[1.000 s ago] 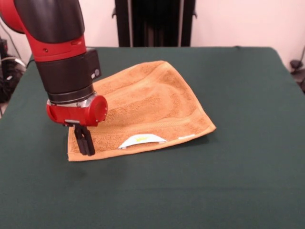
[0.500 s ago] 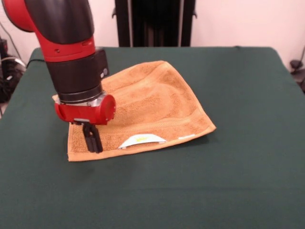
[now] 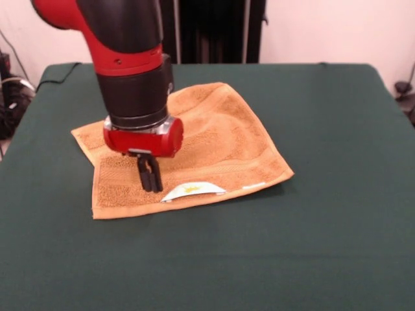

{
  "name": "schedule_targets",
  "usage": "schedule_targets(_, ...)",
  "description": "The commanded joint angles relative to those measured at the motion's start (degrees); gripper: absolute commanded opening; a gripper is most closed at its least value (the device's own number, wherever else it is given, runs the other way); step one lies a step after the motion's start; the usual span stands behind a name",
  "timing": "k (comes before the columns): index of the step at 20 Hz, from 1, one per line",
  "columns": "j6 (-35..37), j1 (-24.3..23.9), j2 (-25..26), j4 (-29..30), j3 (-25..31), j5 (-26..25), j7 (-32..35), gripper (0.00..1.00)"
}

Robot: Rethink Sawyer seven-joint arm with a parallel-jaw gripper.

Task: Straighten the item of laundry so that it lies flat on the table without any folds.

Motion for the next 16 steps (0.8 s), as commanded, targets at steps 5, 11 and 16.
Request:
schedule_targets(5,3.3,4.4,1.0,6.0,-4.3,3.9,19.7,0.00)
schedule_targets(11,1.5,3.4,3.8,1.0,-5.7,1.4,16.2,0.00)
schedule_targets(16,1.3,2.8,5.8,-3.1,-7.1,0.5,13.9,0.00)
